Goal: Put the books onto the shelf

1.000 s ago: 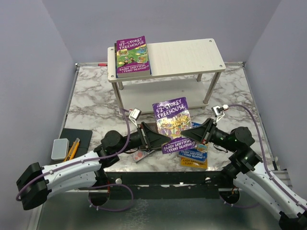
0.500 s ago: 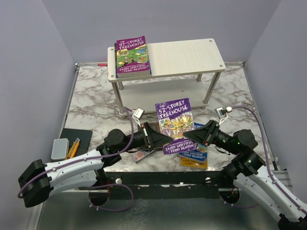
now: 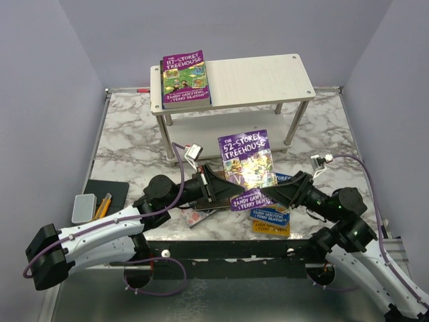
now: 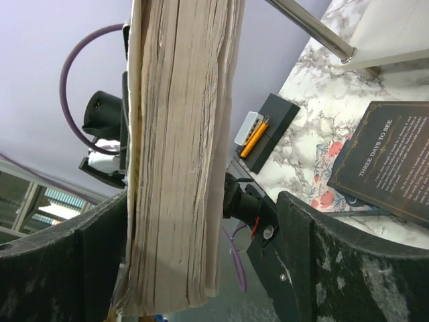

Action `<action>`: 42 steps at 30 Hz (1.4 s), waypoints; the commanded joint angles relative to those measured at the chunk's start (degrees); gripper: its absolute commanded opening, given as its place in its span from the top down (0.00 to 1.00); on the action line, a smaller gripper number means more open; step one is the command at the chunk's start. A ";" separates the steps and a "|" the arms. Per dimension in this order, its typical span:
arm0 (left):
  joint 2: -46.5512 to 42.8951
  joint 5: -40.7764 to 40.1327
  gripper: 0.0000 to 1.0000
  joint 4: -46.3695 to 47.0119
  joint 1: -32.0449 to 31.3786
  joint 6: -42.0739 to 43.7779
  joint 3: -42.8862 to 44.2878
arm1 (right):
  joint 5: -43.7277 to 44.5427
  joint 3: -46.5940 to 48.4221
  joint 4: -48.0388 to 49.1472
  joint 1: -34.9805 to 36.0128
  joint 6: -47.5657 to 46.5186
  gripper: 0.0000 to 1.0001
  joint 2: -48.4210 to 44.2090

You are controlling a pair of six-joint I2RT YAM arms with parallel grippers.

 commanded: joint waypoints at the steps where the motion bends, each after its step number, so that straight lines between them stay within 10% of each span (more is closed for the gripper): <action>1: 0.14 1.68 1.00 2.93 -0.12 0.81 3.59 | -4.96 -2.83 7.07 0.24 2.79 0.12 0.72; 6: 0.38 1.76 1.00 2.34 -0.12 1.23 3.59 | -9.30 -4.72 16.76 0.27 7.30 0.15 2.77; 32: -4.26 -9.02 1.00 -19.75 -0.12 15.70 7.85 | -6.64 -0.13 3.51 0.27 7.64 0.59 -0.95; 36: -4.30 -9.34 1.00 -20.26 -0.12 15.93 8.11 | -6.08 1.23 1.73 0.22 6.60 0.96 0.50; 42: -4.36 -10.29 0.95 -21.33 -0.12 16.32 8.48 | -4.47 4.53 -1.82 0.19 4.83 0.99 1.98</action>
